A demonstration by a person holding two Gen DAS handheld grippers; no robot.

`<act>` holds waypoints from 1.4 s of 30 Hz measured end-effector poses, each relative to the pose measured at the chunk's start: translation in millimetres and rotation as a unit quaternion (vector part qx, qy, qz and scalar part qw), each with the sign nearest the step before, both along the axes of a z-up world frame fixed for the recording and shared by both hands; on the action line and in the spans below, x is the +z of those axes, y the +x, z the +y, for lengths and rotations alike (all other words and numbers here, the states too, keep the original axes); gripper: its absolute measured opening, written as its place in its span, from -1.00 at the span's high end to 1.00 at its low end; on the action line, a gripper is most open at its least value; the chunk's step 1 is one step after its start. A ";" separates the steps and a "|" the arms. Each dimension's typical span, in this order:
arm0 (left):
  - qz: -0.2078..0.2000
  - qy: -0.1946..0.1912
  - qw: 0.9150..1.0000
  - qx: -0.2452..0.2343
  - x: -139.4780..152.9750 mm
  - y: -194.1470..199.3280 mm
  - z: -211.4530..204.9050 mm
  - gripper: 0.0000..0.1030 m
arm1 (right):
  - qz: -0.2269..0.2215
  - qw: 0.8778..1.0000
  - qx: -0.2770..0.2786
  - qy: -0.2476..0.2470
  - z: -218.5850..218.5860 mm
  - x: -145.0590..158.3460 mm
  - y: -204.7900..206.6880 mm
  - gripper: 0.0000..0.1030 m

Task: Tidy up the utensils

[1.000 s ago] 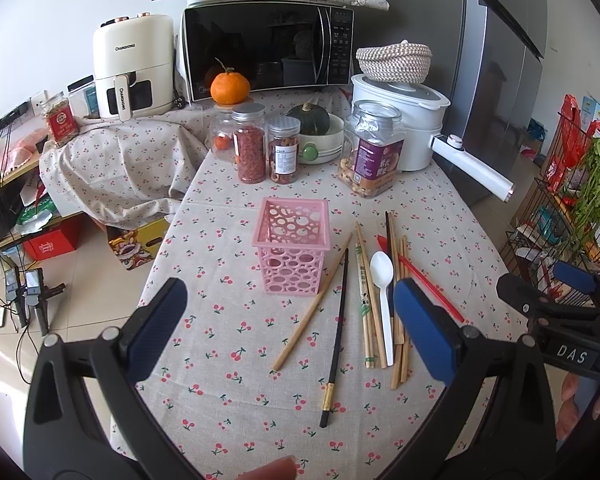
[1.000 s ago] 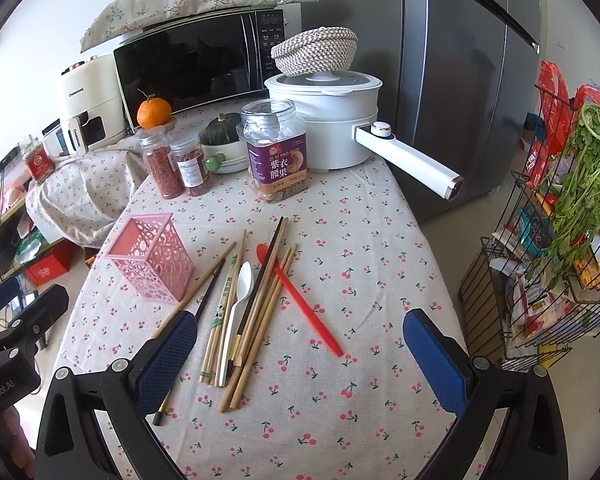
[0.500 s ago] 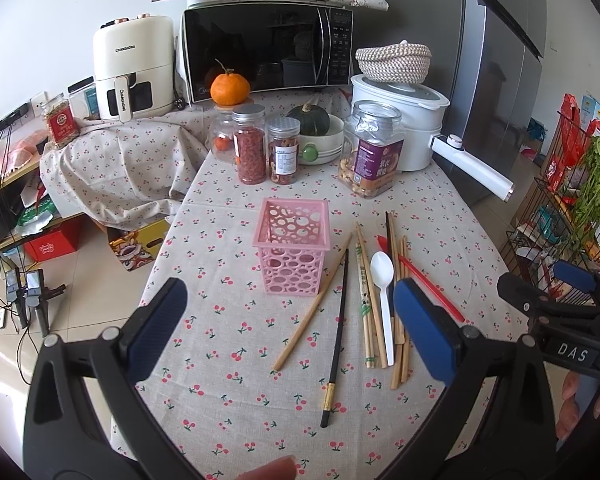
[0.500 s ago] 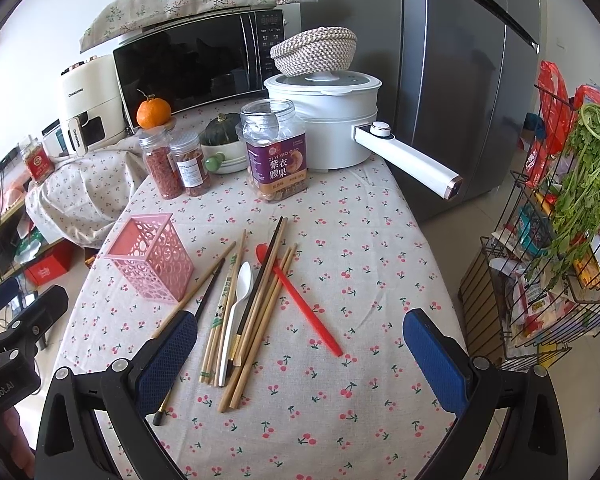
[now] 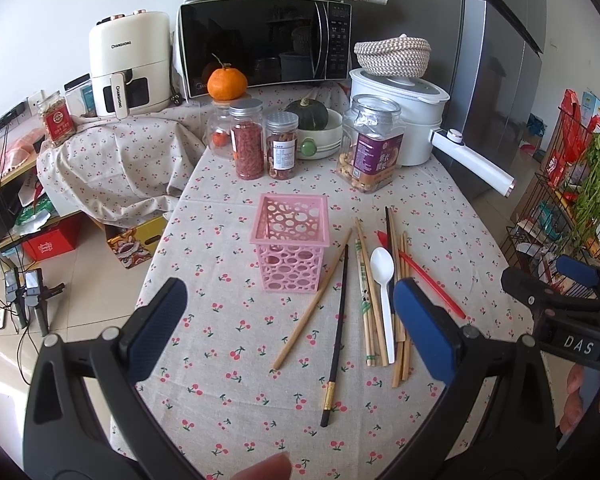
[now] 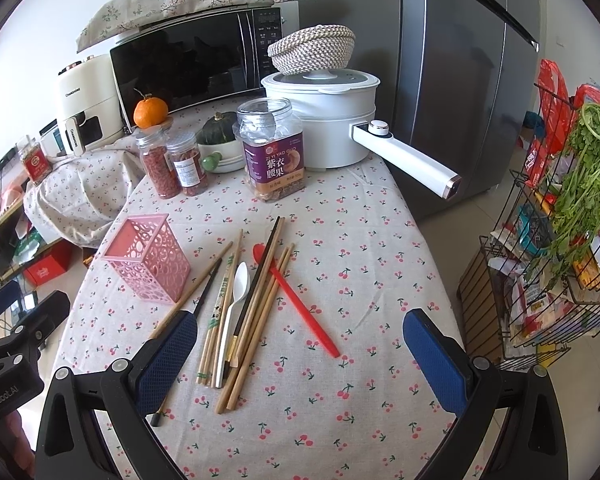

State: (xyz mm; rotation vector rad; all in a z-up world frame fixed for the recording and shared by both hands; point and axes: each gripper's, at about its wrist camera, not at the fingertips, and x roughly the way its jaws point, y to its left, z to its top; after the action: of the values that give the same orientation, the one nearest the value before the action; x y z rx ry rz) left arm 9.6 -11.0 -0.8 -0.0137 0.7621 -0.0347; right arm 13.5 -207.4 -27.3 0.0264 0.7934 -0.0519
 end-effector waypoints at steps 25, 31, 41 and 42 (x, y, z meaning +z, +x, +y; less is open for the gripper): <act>0.213 0.027 0.968 -0.130 -48.0 112.0 -92.8 0.37 | 0.144 0.985 0.002 0.098 -70.5 -32.7 86.3 -0.89; 0.242 0.019 0.967 -0.082 -84.5 170.4 -105.6 0.70 | 0.147 0.982 0.003 0.116 -81.2 -32.9 85.7 -0.84; 0.257 0.048 0.965 -0.029 -125.3 225.1 -117.2 0.78 | 0.151 0.980 -0.010 0.129 -102.6 -37.6 87.3 -0.75; 0.259 0.048 0.964 -0.027 -128.8 227.5 -117.5 0.78 | 0.152 0.980 -0.012 0.130 -104.8 -38.3 88.1 -0.75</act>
State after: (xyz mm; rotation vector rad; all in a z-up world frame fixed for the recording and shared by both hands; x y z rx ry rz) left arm 237.1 -128.5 -129.6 0.0952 1.2880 -0.0475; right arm 101.5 -312.2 -65.6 0.2813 1.1017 0.0257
